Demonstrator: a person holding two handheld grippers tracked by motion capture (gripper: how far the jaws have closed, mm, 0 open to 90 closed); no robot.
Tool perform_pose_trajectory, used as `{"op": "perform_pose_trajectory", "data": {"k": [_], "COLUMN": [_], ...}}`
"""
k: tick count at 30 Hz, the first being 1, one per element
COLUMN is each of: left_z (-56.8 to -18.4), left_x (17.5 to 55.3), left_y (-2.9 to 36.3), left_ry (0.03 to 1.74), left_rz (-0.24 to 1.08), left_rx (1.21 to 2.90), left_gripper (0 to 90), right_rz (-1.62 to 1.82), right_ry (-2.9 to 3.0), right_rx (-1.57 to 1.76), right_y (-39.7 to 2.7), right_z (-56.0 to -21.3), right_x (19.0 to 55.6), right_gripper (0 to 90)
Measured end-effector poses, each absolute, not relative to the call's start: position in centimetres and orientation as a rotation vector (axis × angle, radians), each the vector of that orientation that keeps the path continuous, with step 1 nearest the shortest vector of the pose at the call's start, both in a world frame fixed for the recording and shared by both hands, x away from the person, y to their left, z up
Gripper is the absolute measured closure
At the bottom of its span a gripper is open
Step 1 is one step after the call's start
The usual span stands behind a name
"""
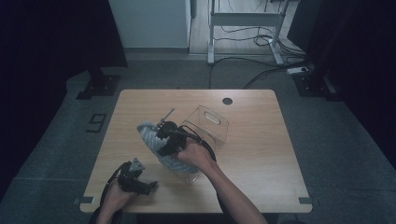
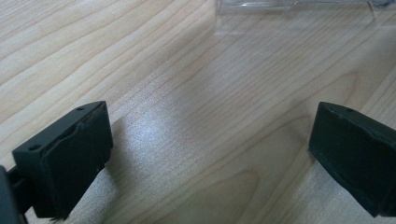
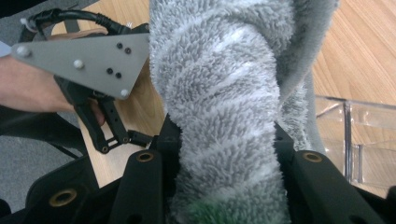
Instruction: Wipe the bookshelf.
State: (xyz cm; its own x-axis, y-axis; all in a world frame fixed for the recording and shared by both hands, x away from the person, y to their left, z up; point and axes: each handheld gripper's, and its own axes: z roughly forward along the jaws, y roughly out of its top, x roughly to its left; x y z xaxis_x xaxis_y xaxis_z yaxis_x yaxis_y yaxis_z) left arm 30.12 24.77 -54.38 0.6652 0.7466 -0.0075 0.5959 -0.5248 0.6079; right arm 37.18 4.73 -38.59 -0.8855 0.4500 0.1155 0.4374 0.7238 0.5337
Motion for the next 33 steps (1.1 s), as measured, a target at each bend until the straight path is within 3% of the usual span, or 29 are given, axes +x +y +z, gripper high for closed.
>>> {"op": "perform_pose_trajectory", "data": {"k": [33], "left_z": [-54.4], "left_x": [30.2], "left_y": [24.8], "left_ry": [1.043], "left_rz": [0.351], "left_rx": [2.295], "left_gripper": [0.0], "right_rz": [0.955], "right_ry": [2.875], "right_rx": [0.727], "right_y": [-2.4], "right_z": [-39.8], "right_x": [32.2], "right_gripper": [57.9]}}
